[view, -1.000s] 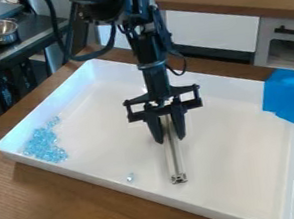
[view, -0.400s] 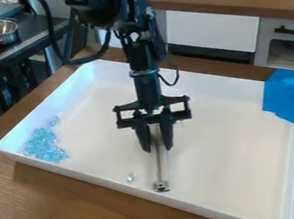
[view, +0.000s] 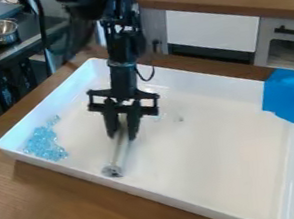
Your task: Sweep into pile
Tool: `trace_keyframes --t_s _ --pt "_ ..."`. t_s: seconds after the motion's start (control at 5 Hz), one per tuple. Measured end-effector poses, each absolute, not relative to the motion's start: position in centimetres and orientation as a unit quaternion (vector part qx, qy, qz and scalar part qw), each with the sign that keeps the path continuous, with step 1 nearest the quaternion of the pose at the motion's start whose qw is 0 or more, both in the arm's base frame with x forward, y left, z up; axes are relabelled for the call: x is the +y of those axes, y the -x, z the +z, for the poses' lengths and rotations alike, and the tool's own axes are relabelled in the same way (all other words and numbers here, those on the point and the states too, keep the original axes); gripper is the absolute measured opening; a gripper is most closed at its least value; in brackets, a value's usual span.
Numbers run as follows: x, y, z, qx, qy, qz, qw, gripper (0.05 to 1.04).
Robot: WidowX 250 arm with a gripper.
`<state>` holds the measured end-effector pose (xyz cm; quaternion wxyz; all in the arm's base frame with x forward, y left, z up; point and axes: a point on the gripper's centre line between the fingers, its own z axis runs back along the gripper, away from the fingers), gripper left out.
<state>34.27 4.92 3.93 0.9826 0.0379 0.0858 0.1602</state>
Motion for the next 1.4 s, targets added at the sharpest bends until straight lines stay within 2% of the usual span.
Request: trace_keyframes --t_s 0.2,0.8,1.0,1.2,1.4 --pt "6.8 -34.5 4.0 0.084 -0.065 0.152 0.983 0.370" --pt "11.4 -32.7 4.0 0.087 -0.113 0.134 0.981 0.370" --pt "12.1 -32.3 4.3 0.099 -0.114 0.146 0.978 0.370" --pt "9.9 -33.9 6.6 0.098 -0.086 0.160 0.979 0.370" --pt "6.5 -35.9 9.1 0.093 -0.026 0.153 0.983 0.370"
